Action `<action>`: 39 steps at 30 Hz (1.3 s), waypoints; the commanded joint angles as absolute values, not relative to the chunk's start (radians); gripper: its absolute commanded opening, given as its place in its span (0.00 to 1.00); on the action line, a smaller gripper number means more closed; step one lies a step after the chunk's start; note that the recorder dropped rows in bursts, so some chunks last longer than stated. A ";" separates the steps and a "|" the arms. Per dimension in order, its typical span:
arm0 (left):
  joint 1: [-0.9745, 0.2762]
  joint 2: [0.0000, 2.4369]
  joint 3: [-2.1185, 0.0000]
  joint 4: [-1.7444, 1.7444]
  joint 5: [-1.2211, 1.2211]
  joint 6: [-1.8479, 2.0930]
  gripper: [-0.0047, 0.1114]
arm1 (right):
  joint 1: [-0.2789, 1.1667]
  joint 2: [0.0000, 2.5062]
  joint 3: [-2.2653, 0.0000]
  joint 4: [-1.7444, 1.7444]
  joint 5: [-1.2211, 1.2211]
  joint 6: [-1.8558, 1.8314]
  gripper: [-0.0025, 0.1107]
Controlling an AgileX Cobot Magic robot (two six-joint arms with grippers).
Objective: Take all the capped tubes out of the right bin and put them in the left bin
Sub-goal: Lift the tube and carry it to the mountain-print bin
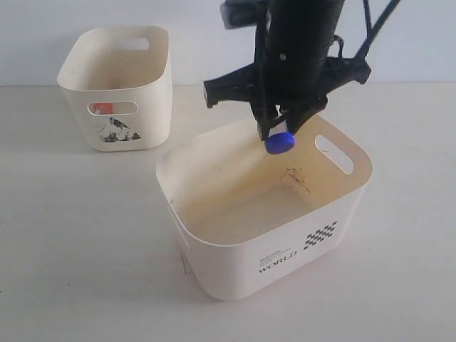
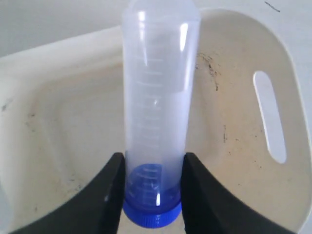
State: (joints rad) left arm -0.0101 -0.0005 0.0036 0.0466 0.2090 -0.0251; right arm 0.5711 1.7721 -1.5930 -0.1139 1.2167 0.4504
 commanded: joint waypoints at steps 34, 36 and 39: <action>-0.010 0.000 0.000 0.049 0.209 -0.035 0.08 | 0.590 2.384 -2.246 0.452 0.430 -0.040 0.73; -0.010 0.000 0.000 0.049 0.209 -0.035 0.08 | 0.590 2.382 -2.246 0.452 0.437 0.022 0.82; -0.010 0.000 0.000 0.049 0.209 -0.035 0.08 | 0.590 2.379 -2.246 0.452 0.459 0.135 0.57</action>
